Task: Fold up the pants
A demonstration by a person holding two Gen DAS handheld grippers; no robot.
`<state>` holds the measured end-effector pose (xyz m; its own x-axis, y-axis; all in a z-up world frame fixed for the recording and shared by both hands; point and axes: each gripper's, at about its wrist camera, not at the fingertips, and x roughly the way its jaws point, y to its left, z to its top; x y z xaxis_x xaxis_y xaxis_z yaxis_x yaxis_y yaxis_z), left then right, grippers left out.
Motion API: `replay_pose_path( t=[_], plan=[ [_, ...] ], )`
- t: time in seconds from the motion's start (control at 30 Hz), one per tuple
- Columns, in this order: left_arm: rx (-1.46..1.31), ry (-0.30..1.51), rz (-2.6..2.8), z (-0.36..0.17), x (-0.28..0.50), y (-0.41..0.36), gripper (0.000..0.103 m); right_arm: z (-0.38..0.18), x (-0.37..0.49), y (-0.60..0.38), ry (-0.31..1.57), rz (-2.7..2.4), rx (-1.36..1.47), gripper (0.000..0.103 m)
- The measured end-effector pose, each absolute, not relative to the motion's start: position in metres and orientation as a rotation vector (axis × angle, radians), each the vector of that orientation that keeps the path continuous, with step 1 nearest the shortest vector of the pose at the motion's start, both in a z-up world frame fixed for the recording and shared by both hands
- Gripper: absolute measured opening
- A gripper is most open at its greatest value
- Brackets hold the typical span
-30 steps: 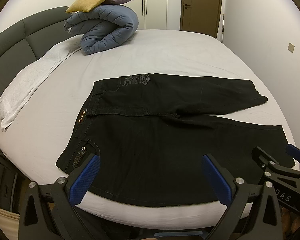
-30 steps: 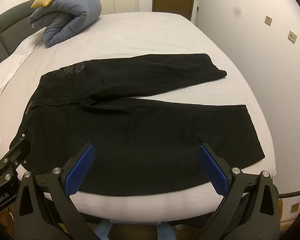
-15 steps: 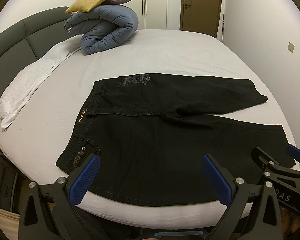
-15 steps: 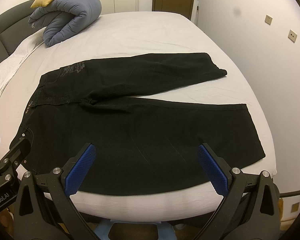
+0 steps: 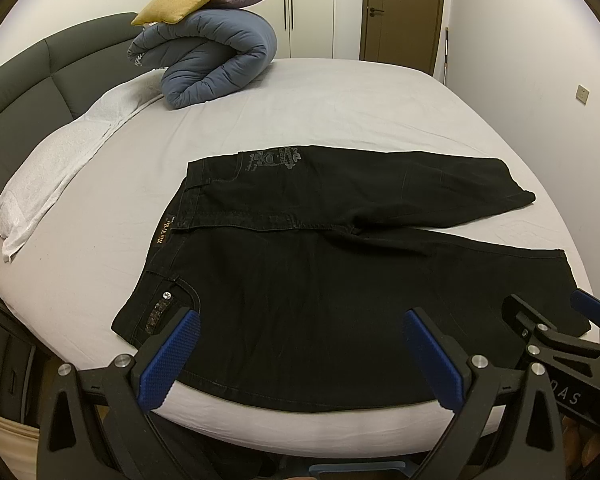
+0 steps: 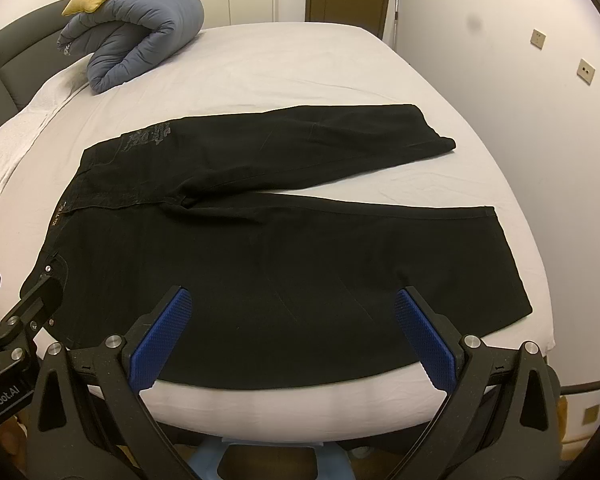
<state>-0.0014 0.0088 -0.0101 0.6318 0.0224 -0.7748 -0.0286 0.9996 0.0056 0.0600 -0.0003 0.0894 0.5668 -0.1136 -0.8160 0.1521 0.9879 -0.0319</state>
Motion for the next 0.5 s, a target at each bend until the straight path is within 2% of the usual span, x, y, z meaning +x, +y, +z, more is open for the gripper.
replay_pose_path(
  t=[0.5],
  plan=[
    [-0.006,0.887,0.029,-0.0099,-0.001,0.0086,0.103,0.0876,0.0593,0.0015,0.959,-0.153,0.046,0.103]
  ],
)
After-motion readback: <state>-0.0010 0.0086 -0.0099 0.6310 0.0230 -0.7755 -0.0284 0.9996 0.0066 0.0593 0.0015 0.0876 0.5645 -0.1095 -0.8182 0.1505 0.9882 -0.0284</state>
